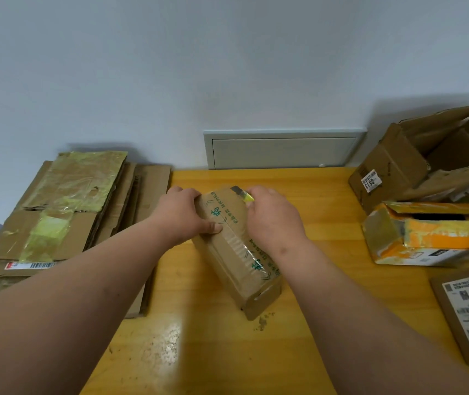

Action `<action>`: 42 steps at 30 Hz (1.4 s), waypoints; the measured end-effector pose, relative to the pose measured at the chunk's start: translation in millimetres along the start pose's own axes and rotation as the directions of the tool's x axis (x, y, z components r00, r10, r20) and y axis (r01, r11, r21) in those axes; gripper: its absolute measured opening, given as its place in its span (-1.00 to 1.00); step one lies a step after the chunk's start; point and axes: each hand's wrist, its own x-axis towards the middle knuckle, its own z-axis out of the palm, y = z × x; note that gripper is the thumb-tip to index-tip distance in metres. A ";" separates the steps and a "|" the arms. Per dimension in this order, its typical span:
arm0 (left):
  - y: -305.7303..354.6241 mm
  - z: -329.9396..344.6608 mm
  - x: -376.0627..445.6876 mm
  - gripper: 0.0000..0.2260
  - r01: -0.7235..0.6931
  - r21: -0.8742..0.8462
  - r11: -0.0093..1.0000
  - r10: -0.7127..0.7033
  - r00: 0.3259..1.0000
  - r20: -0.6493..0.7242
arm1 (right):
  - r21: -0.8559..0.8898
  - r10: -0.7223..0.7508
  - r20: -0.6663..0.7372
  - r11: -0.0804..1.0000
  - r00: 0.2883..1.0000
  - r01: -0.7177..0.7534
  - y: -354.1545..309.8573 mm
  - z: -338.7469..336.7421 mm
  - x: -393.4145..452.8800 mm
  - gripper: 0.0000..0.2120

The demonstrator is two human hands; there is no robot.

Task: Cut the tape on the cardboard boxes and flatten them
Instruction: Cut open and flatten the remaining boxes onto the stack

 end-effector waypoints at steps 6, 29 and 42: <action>5.5 -4.9 -2.8 -0.48 -0.063 -0.120 0.991 0.060 0.998 -0.029 | -0.010 -0.116 -0.053 0.993 0.992 0.116 -19.4 -2.2 -3.5 -0.73; 16.4 -22.7 -7.3 -0.91 -0.121 -0.292 0.949 0.084 0.987 -0.138 | -0.024 -0.133 -0.136 0.991 0.982 0.131 -33.4 -21.3 -13.6 -0.76; 18.2 -20.1 -10.3 -0.86 -0.141 -0.237 0.961 0.094 0.976 -0.198 | -0.110 -0.167 -0.082 0.981 0.983 0.157 -41.0 -29.4 -18.2 -0.82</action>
